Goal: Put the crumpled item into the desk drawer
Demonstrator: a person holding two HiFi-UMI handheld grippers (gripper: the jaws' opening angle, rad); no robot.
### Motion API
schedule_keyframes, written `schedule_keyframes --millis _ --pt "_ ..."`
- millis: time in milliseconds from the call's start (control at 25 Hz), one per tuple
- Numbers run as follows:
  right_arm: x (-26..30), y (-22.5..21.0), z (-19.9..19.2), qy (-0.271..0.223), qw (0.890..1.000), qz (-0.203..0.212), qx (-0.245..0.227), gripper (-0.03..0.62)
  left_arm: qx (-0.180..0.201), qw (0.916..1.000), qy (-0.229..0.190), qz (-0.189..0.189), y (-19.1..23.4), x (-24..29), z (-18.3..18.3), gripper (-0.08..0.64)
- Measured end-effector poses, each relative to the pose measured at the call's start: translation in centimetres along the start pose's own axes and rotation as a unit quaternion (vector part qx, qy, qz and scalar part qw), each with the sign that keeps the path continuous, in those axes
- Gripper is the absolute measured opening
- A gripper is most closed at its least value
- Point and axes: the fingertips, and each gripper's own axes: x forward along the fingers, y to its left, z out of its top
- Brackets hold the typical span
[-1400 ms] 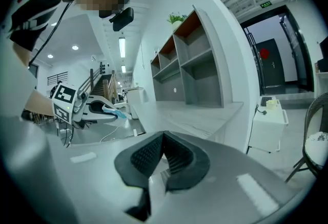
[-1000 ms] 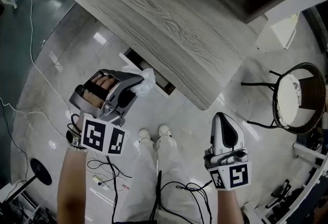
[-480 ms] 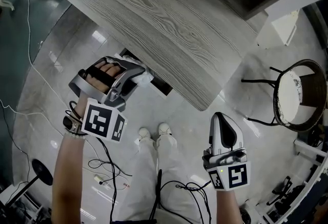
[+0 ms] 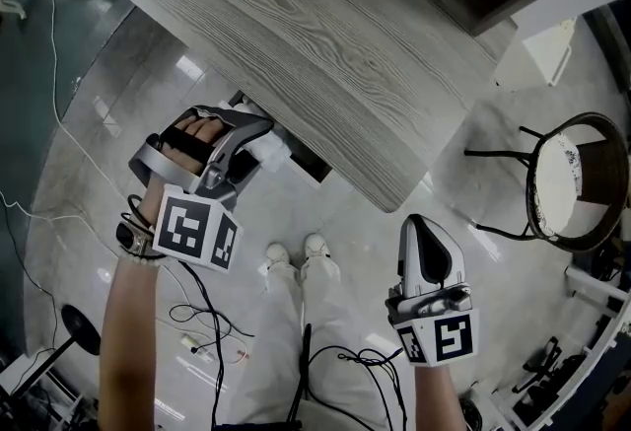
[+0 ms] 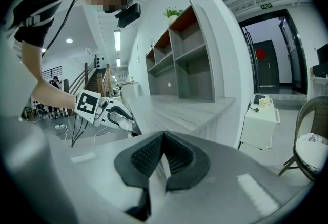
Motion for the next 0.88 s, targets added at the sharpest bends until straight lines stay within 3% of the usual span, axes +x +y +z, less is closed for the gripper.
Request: schedule_keyframes --millis 480,560,720,880 --pt "0.2 0.5 -0.2 0.002 1.000 0.004 0.004 0.009 -0.052 0.9981 -0.018 0.029 1.2 -1.0 0.5 0.156" --pt "0.3 0.6 0.0 0.000 1.000 0.006 -0.003 0.009 -0.076 0.9962 -0.025 0.036 1.2 -1.4 0.5 0.156" --pt "0.5 1.5 0.9 -0.004 1.000 0.018 -0.023 0.009 -0.155 0.9841 -0.058 0.065 1.6 -3.1 0.9 0.104" --pt "0.8 2.9 3.3 -0.019 0.998 0.034 -0.047 0.009 -0.232 0.9626 -0.089 0.108 2.9 -6.0 1.2 0.048"
